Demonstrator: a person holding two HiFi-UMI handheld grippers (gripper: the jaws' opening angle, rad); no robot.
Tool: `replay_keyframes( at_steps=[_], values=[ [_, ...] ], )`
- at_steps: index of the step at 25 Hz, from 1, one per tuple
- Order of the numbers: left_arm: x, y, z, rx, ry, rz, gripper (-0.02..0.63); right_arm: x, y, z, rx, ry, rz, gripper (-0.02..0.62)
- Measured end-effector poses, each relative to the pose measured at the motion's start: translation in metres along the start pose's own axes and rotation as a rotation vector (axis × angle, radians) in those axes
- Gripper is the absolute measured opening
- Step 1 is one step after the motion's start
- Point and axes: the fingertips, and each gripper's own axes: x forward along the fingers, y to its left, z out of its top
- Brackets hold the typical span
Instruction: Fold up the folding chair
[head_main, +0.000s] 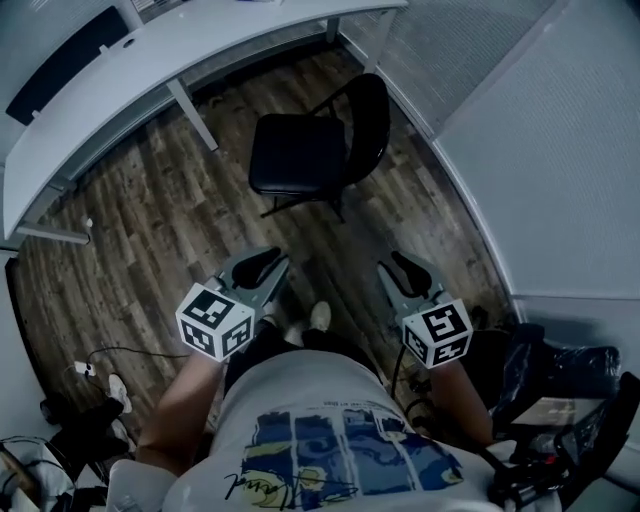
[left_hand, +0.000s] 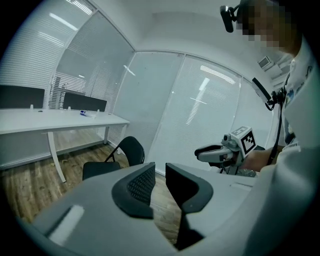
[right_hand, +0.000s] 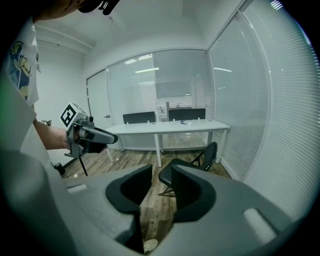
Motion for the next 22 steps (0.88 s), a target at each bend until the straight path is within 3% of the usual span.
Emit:
replay_keyframes(
  at_steps=[11,22],
  values=[
    [0.019,0.033,0.002,-0.027,0.016,0.026,0.091,0.042,-0.035,0.008,0.01,0.026,0.011,0.129],
    [0.038,0.142,0.024,-0.037,0.053,-0.07,0.124,0.119,-0.057,0.037,0.08,0.086,-0.14,0.164]
  ],
)
